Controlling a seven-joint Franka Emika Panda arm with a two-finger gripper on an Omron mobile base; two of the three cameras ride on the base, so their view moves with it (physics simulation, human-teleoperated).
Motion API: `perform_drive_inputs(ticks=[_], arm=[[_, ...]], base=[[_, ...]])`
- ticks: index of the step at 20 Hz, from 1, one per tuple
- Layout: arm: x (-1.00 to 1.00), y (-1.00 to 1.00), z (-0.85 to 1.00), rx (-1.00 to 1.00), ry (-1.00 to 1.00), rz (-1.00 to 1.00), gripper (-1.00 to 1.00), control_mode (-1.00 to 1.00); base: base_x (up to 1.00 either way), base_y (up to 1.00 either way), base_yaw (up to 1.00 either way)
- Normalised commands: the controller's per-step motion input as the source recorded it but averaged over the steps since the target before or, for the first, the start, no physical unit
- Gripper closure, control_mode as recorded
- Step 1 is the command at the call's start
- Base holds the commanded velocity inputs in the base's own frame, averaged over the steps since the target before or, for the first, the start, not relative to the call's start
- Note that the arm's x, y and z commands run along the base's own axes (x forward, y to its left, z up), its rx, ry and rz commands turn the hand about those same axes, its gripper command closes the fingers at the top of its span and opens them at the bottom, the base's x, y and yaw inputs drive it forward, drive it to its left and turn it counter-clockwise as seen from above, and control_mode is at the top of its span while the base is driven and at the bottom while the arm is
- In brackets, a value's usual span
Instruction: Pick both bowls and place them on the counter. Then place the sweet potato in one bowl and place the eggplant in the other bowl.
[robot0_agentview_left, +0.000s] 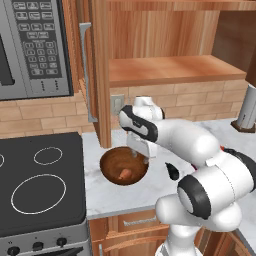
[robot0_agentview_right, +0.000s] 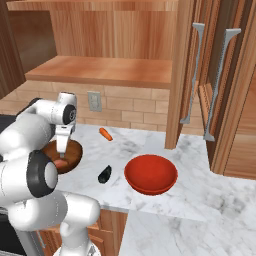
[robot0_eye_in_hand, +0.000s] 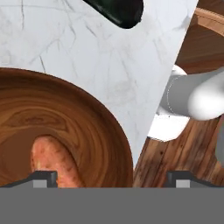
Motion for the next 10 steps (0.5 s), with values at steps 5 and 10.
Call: perform_drive_inputs(ticks=[5, 10], arm=[[-0.29, -0.41, 0.15, -0.04, 0.00, -0.01, -1.00, -1.00], [-0.47, -0.45, 0.19, -0.03, 0.00, 0.01, -1.00, -1.00]], base=[[0.00, 0.00, 0.00], [0.00, 0.00, 0.00]])
